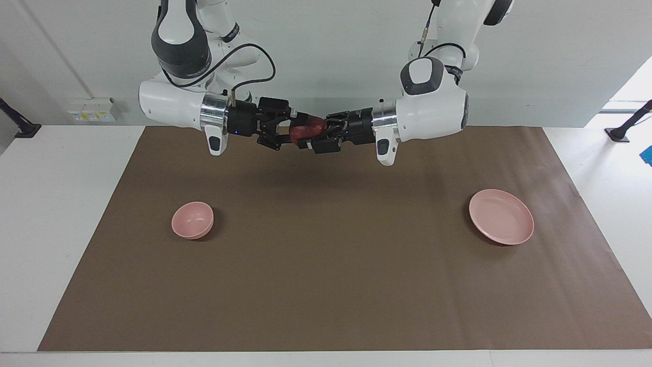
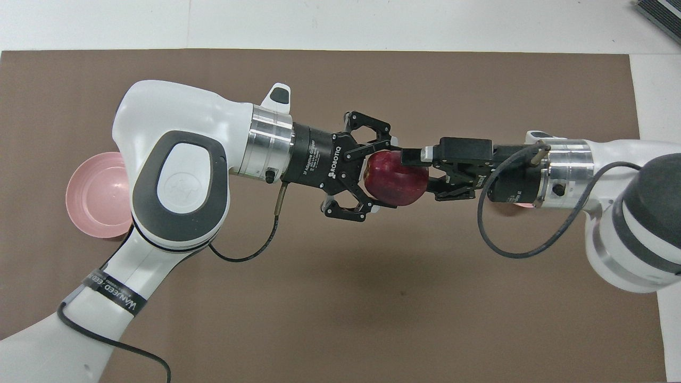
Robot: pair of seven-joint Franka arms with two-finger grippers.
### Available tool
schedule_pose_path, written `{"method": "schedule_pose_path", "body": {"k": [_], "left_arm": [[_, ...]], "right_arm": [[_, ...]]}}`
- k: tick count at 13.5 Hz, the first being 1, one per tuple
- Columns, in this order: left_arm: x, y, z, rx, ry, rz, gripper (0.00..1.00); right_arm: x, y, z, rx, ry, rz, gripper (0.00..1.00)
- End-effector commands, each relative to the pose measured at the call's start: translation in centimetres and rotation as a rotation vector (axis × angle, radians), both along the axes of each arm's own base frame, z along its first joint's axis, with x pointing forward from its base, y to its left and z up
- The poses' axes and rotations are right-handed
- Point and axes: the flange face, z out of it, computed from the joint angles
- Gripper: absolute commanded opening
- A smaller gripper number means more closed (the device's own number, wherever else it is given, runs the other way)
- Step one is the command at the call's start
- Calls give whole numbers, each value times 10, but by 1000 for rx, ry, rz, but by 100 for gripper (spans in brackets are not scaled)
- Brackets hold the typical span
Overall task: Move apple from plate to bowl
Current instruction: 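Close the right gripper on the apple held by the left gripper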
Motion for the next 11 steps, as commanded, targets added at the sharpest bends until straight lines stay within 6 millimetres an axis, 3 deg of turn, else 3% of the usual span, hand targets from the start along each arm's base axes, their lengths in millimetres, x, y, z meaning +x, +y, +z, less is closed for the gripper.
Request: {"method": "schedule_pose_path", "body": {"k": [1, 6, 11], "left_arm": [[-12, -4, 11, -9, 23, -4, 0], [8, 35, 8, -9, 53, 9, 0], [-6, 1, 10, -5, 5, 50, 0]], "right_arm": [[-3, -1, 3, 2, -82, -10, 100], [4, -18, -6, -39, -140, -13, 100], [1, 11, -5, -53, -100, -50, 100]]}}
